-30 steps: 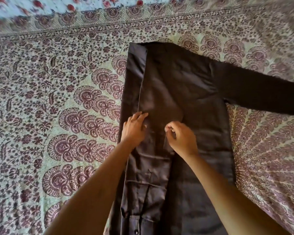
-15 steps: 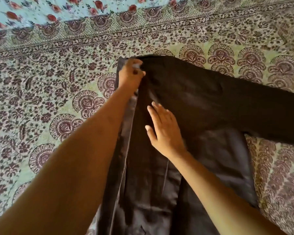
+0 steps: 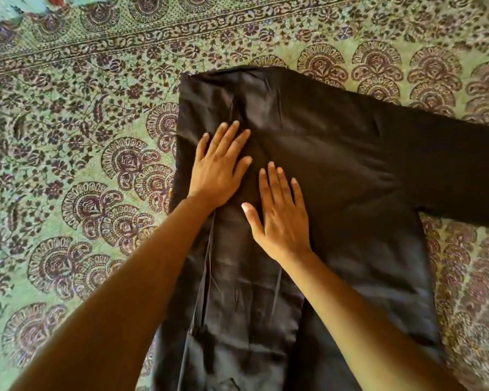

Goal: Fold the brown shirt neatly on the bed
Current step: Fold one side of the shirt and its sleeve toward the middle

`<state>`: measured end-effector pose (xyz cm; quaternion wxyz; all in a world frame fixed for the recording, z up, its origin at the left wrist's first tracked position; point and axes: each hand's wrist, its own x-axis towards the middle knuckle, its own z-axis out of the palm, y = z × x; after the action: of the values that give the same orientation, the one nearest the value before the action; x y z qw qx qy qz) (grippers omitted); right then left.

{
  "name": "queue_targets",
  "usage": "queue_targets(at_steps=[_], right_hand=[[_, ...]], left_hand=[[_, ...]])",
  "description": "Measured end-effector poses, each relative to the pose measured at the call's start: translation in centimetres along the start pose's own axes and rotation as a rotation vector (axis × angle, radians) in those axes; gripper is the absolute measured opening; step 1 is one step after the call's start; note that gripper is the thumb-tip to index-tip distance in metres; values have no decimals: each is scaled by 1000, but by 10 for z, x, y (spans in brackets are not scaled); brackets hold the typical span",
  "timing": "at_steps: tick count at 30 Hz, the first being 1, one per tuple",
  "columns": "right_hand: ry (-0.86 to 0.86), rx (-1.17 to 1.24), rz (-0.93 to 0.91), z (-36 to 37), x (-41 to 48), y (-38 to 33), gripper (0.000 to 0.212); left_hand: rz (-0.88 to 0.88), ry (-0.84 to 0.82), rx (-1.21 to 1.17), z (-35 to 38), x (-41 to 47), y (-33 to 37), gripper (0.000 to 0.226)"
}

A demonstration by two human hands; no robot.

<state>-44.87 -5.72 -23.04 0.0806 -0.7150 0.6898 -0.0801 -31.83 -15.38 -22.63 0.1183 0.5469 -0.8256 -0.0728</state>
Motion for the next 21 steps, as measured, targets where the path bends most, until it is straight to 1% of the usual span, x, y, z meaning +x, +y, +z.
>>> queue_targets(at_steps=[2, 5, 10, 11, 13, 15, 16, 18, 21], right_hand=[[-20, -3, 12, -1, -8, 3, 67], [-54, -33, 39, -3, -28, 8, 68], [-74, -72, 169, -10, -75, 11, 69], [-87, -78, 171, -11, -84, 11, 69], [-107, -87, 153, -14, -94, 12, 69], [-123, -83, 140, -15, -94, 13, 68], [-123, -78, 130, -15, -92, 14, 67], [-120, -69, 99, -15, -90, 16, 64], [-127, -67, 72, -13, -92, 19, 63]], left_hand=[[-41, -103, 79, 5, 5, -12, 63], [-61, -179, 114, 2, 18, -15, 60], [-118, -340, 158, -13, 27, -5, 60], [-118, -339, 171, -20, 26, 0, 60], [-95, -268, 139, -35, 10, 15, 61], [-17, -212, 63, -44, -32, 33, 60], [38, -215, 38, -45, -60, 40, 61], [152, -280, 31, -41, -118, 48, 60], [370, -380, 103, -29, -202, 49, 56]])
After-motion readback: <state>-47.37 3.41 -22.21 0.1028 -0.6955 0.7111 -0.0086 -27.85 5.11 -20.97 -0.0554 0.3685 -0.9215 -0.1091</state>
